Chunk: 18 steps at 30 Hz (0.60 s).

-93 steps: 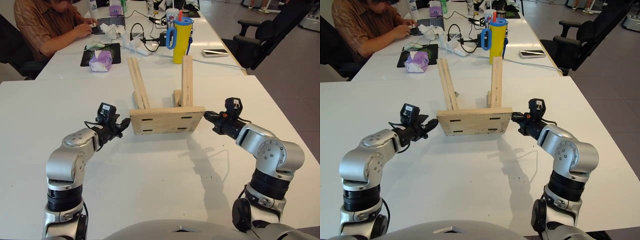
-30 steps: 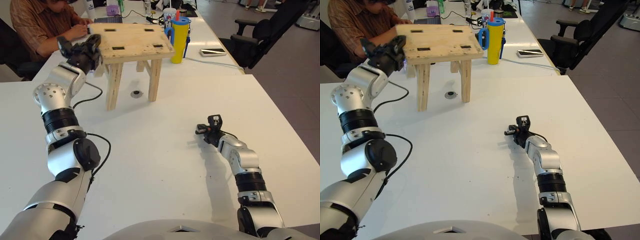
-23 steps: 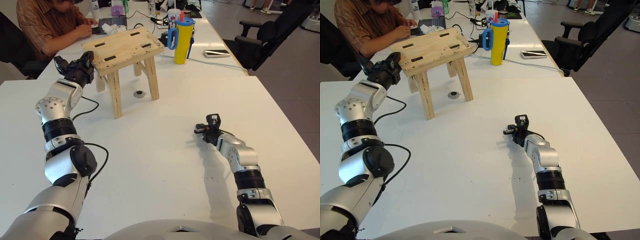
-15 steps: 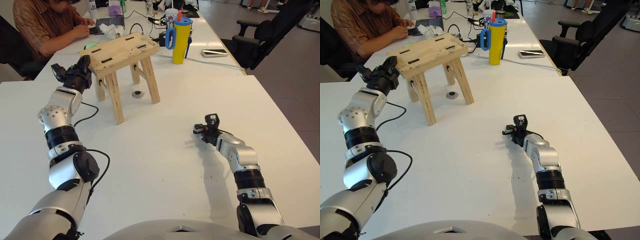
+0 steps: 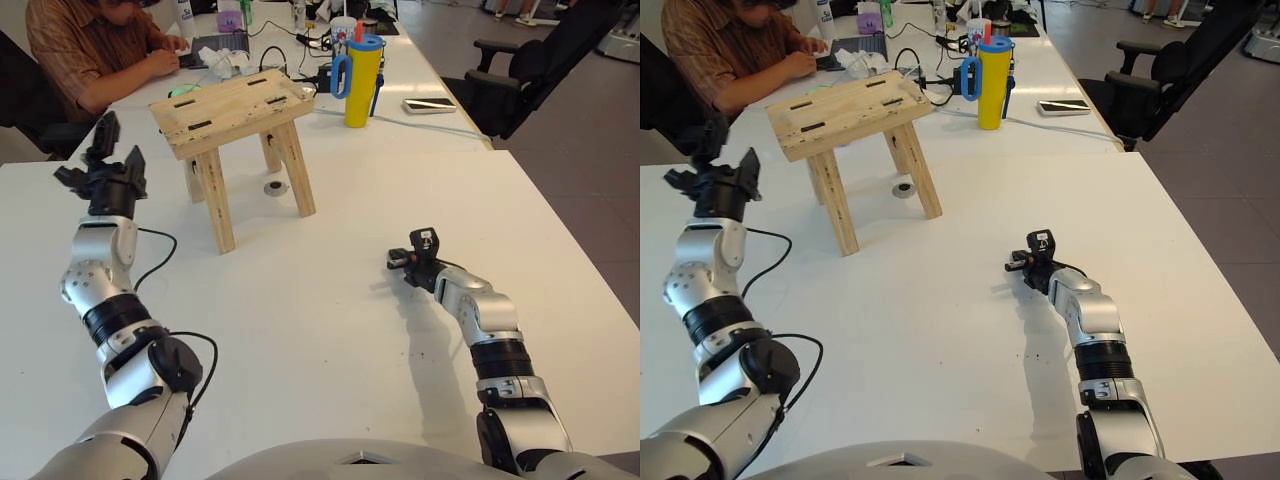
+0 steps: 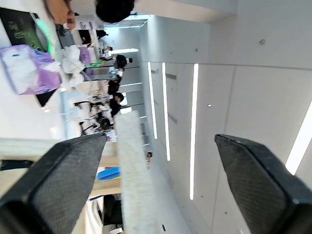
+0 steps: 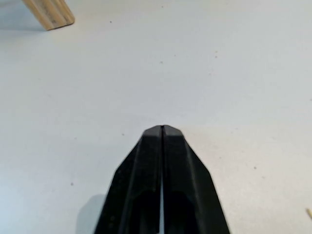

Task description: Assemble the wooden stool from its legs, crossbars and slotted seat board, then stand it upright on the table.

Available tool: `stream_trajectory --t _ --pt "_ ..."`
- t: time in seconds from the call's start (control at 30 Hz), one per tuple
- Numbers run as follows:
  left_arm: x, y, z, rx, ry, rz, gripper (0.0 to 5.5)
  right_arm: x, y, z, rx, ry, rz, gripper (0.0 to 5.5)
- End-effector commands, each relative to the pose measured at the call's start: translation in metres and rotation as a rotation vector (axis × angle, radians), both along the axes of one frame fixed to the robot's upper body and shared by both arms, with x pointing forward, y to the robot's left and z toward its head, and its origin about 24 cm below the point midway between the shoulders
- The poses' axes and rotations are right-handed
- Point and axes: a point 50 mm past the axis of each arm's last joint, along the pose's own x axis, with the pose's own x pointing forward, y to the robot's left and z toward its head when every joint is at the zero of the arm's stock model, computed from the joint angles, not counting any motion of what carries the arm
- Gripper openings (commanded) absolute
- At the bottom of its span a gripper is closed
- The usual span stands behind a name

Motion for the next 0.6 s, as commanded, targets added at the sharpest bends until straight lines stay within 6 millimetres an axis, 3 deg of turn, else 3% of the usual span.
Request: stream_trajectory --t 0.03,0.17,0.23,0.3,0.37,0.47,0.6 --pt "-0.030 -0.006 -0.021 0.198 0.032 -0.067 4.40 -0.019 -0.002 -0.029 -0.023 0.147 0.006 0.00" --pt "-0.058 -0.023 -0.038 0.403 0.046 -0.270 4.40 -0.021 -0.005 -0.029 -0.023 0.143 0.002 0.00" --pt "-0.067 -0.043 -0.036 0.516 -0.011 -0.432 4.40 -0.022 -0.007 -0.029 -0.022 0.142 0.000 0.00" --pt "-0.066 -0.071 -0.038 0.735 -0.039 -0.605 4.40 -0.021 -0.006 -0.030 -0.025 0.138 0.006 0.00" --pt "-0.057 -0.090 -0.045 0.994 -0.064 -0.705 4.40 -0.019 -0.004 -0.028 -0.029 0.127 0.022 0.00" --pt "-0.033 -0.099 -0.062 1.313 -0.094 -0.747 4.40 -0.016 0.001 -0.026 -0.025 0.112 0.045 0.00" --pt "0.002 -0.072 -0.083 1.630 -0.001 -0.670 4.40 -0.006 0.011 -0.019 -0.033 0.085 0.101 0.00"
